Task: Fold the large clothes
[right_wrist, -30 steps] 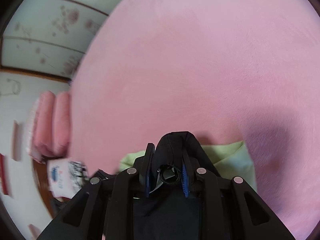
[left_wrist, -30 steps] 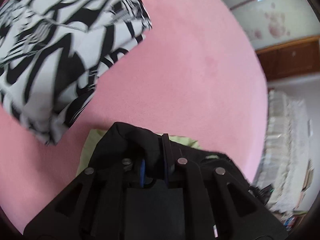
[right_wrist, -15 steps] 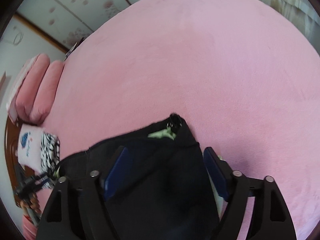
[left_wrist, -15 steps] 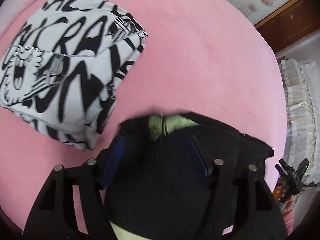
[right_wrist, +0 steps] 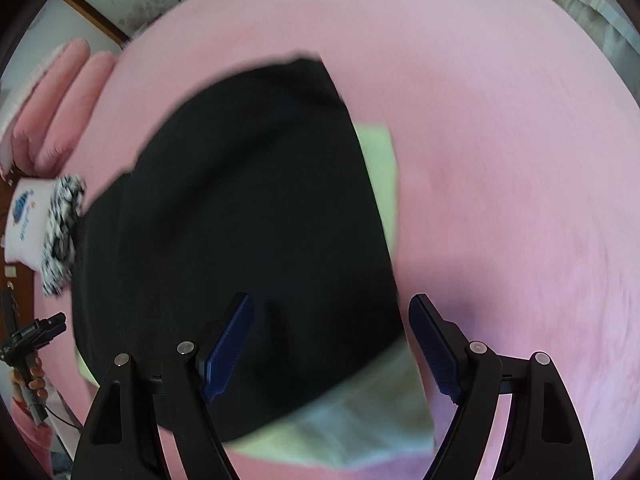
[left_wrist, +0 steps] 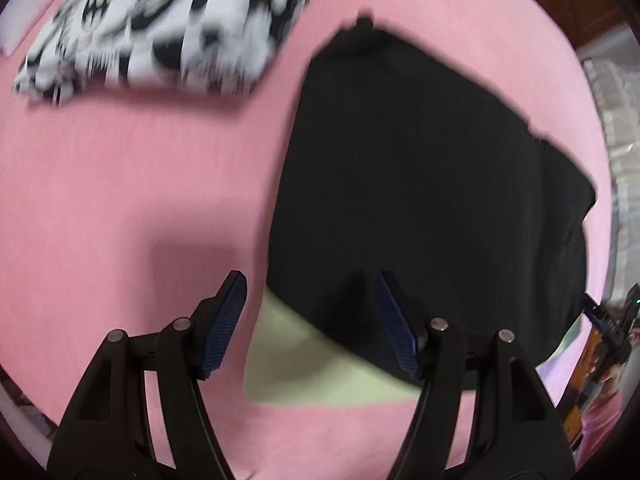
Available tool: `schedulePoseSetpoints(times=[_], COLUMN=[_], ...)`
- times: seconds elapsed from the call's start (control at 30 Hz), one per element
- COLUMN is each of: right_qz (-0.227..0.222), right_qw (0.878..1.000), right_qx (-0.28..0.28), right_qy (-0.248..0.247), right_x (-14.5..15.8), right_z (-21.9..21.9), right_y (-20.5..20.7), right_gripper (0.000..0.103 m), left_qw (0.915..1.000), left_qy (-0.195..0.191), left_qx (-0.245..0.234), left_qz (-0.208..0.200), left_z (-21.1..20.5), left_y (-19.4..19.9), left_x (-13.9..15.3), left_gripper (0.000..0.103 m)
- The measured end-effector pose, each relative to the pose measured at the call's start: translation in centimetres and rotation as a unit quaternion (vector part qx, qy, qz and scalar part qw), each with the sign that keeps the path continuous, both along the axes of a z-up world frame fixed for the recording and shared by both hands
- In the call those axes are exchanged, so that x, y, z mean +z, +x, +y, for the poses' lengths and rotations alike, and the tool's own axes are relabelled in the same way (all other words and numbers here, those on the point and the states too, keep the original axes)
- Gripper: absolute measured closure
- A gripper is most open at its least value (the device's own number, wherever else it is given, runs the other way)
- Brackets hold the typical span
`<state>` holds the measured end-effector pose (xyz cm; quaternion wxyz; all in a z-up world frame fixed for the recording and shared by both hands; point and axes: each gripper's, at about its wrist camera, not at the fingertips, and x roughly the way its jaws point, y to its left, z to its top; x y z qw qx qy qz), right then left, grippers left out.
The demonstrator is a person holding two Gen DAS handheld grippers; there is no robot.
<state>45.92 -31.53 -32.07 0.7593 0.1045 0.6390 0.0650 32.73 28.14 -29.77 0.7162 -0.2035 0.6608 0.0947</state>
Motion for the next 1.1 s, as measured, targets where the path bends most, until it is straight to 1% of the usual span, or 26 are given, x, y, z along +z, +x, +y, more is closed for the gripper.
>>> schedulePoseSetpoints(times=[0.07,0.13,0.2,0.23,0.27,0.3,0.33,0.37,0.43,0.47,0.53,0.6,0.8,0.83,0.9,1.0,1.03,1.07,1.1], right_qz=[-0.008,-0.036,-0.051,-0.058,-0.061,-0.061,-0.059,-0.054,-0.051,-0.048,-0.038,-0.023,0.005,0.004,-0.003,-0.024,-0.035,-0.044,-0.056], right_qw=[1.000,0.999,0.999,0.998,0.998,0.998,0.998,0.998,0.999,0.999,0.999,0.999,0.997,0.997,0.998,0.997,0.996,0.995,0.994], right_qx=[0.013,0.018,0.014,0.007,0.002,-0.004,-0.007,-0.010,-0.010,-0.007,-0.008,-0.024,-0.079,-0.080,-0.063,-0.056,-0.062,-0.070,-0.079], right_qy=[-0.010,-0.016,-0.014,-0.014,-0.014,-0.011,-0.005,0.002,-0.002,-0.007,-0.011,-0.009,0.010,0.009,-0.015,-0.050,-0.057,-0.058,-0.056], right_x=[-0.3,0.0,0.3,0.5,0.6,0.6,0.6,0.6,1.3,1.5,1.3,0.6,-0.9,-1.0,-0.9,0.4,1.1,1.9,2.8], right_z=[-0.1,-0.2,-0.5,-0.8,-1.2,-1.6,-1.9,-2.3,-1.8,-1.8,-2.1,-2.7,-4.9,-5.1,-4.8,-3.8,-3.8,-4.0,-4.2], right_y=[-2.1,-3.9,-4.8,-5.2,-5.4,-5.7,-5.9,-6.2,-6.2,-6.4,-7.0,-8.2,-12.0,-12.5,-13.2,-13.0,-13.0,-13.2,-13.3], right_gripper=[0.022,0.027,0.044,0.049,0.061,0.076,0.084,0.090,0.091,0.092,0.094,0.095,0.097,0.097,0.097,0.097,0.097,0.097,0.095], left_qw=[0.9999,0.9998,0.9995,0.9991,0.9984,0.9974,0.9969,0.9968,0.9972,0.9979,0.9986,0.9992,0.9997,0.9997,0.9998,0.9998,0.9996,0.9994,0.9990], left_qy=[-0.007,-0.014,-0.025,-0.031,-0.042,-0.052,-0.056,-0.058,-0.056,-0.048,-0.038,-0.030,-0.023,-0.021,-0.018,-0.003,0.008,0.016,0.029], left_qx=[0.002,0.006,0.020,0.027,0.038,0.048,0.053,0.053,0.045,0.041,0.031,0.023,0.009,0.008,0.008,0.012,0.015,0.017,0.016], left_qz=[0.008,0.011,0.000,-0.004,-0.008,-0.011,-0.015,-0.016,-0.017,-0.017,-0.017,-0.013,-0.007,-0.006,-0.004,-0.014,-0.021,-0.026,-0.031], left_z=[-0.2,-0.2,-0.1,0.0,0.0,0.0,-0.1,-0.1,-0.7,-1.1,-1.5,-1.9,-2.3,-2.3,-2.7,-2.9,-3.3,-4.5,-4.8], left_y=[-1.6,-2.4,-3.1,-3.3,-3.5,-3.7,-4.0,-4.5,-4.9,-5.1,-5.4,-6.0,-7.3,-7.4,-8.0,-8.4,-8.7,-8.6,-9.0], left_x=[-1.5,-2.5,-3.3,-3.6,-3.8,-4.1,-4.0,-3.9,-3.9,-3.9,-3.8,-3.6,-3.6,-3.7,-3.7,-3.4,-2.8,-2.0,-1.3], left_gripper=[0.039,0.039,0.039,0.039,0.039,0.039,0.041,0.052,0.066,0.071,0.079,0.083,0.086,0.086,0.086,0.085,0.084,0.083,0.083])
